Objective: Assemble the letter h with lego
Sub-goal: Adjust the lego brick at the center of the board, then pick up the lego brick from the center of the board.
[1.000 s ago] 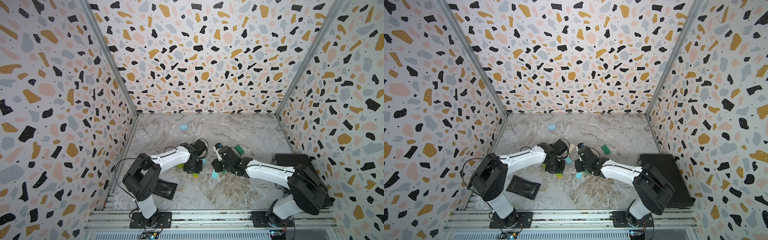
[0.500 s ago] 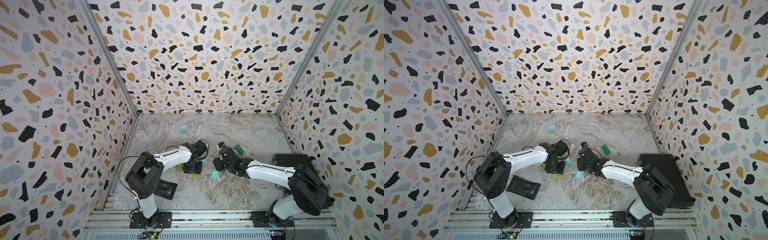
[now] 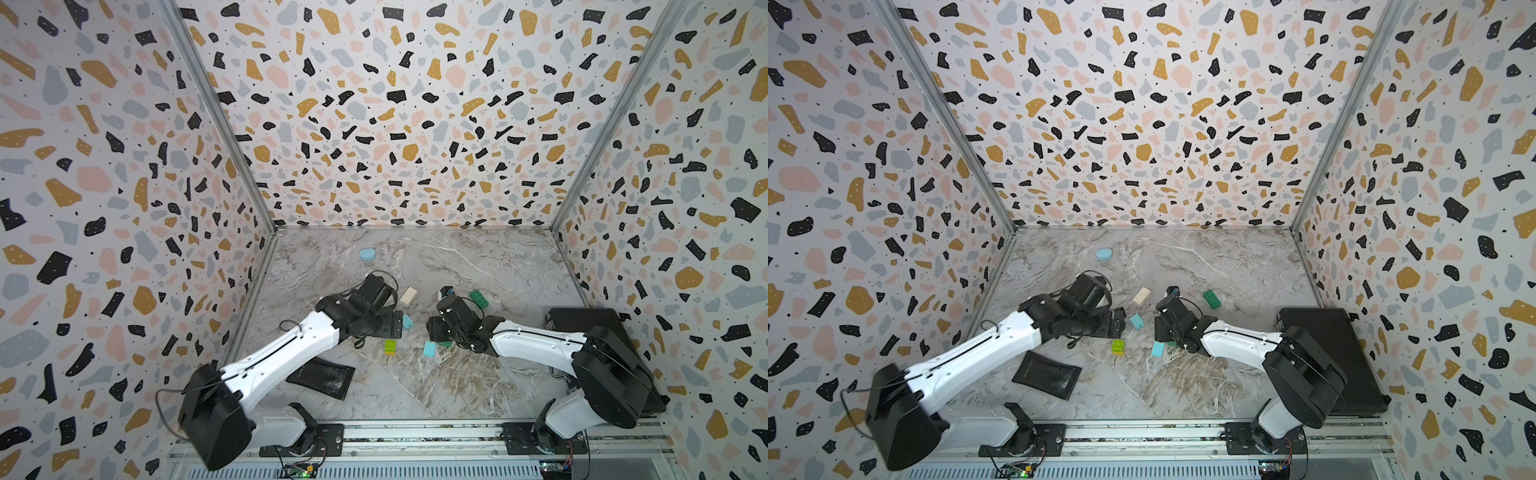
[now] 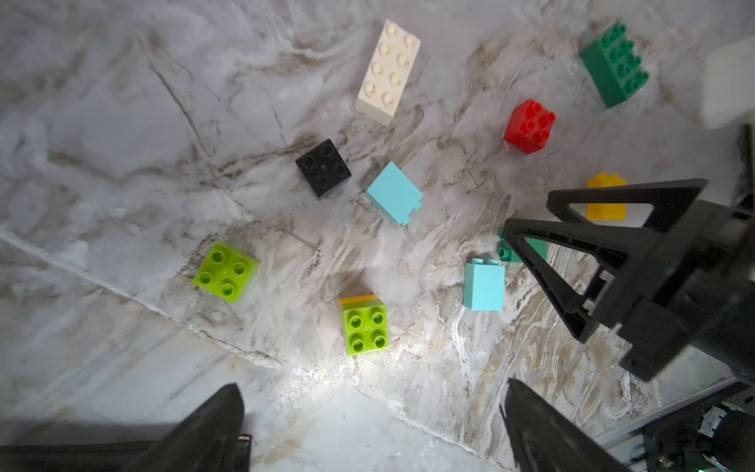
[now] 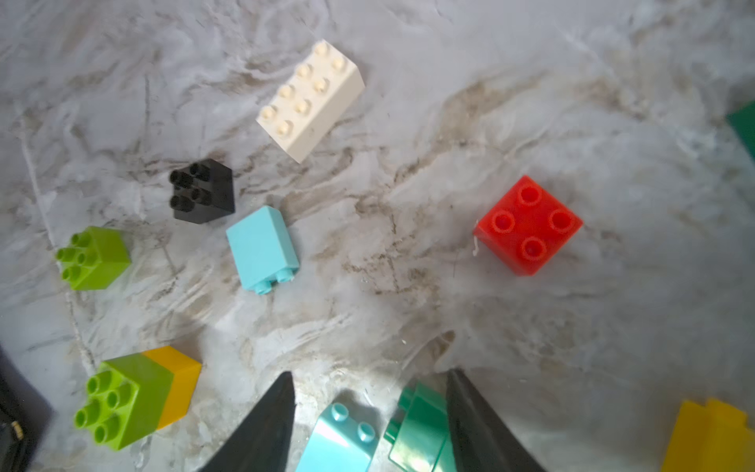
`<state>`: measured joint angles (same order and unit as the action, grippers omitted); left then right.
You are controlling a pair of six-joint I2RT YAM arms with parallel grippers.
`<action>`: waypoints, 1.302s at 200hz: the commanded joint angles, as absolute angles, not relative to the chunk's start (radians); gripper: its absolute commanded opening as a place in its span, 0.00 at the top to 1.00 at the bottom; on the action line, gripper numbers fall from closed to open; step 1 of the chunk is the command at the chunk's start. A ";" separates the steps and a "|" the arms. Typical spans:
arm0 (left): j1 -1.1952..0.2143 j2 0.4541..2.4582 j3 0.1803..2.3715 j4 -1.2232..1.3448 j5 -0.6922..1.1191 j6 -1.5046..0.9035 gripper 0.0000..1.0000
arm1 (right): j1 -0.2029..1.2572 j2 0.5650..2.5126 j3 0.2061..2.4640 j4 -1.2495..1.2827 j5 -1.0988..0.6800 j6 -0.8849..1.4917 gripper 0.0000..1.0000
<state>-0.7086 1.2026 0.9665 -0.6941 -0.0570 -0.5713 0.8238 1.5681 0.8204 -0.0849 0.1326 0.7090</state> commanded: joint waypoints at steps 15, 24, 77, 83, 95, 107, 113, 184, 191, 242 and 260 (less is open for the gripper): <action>-0.707 1.078 0.766 -0.504 -0.169 -0.579 0.01 | 0.846 1.643 0.910 -0.289 0.123 0.859 0.34; -0.707 1.064 0.726 -0.474 -0.182 -0.582 0.01 | 0.868 1.638 0.910 -0.314 0.168 0.873 0.33; -0.709 1.008 0.623 -0.403 -0.174 -0.572 0.01 | 0.950 1.586 0.922 -0.426 0.317 0.898 0.30; -0.709 1.006 0.622 -0.407 -0.171 -0.575 0.01 | 0.955 1.585 0.938 -0.446 0.331 0.894 0.30; -0.709 1.000 0.619 -0.408 -0.161 -0.584 0.01 | 0.964 1.582 0.973 -0.484 0.356 0.882 0.30; -0.708 0.994 0.613 -0.401 -0.146 -0.592 0.01 | 0.979 1.583 1.004 -0.509 0.370 0.863 0.30; -0.709 0.992 0.615 -0.404 -0.144 -0.594 0.01 | 0.989 1.585 1.021 -0.526 0.379 0.859 0.29; -0.708 0.950 0.615 -0.434 -0.172 -0.607 0.01 | 1.074 1.615 1.034 -0.520 0.261 0.858 0.34; -0.708 0.947 0.612 -0.434 -0.177 -0.608 0.01 | 1.074 1.617 1.032 -0.514 0.248 0.856 0.35; -0.708 0.955 0.612 -0.427 -0.178 -0.603 0.01 | 1.080 1.654 1.003 -0.503 0.209 0.883 0.39; -0.709 0.951 0.612 -0.429 -0.180 -0.599 0.01 | 1.080 1.685 1.010 -0.506 0.198 0.875 0.39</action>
<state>-0.7086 0.9577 0.6189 -0.4423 -0.1665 -0.5987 1.0756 1.6554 1.0149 -0.4797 0.2173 0.8654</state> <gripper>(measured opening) 0.989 0.615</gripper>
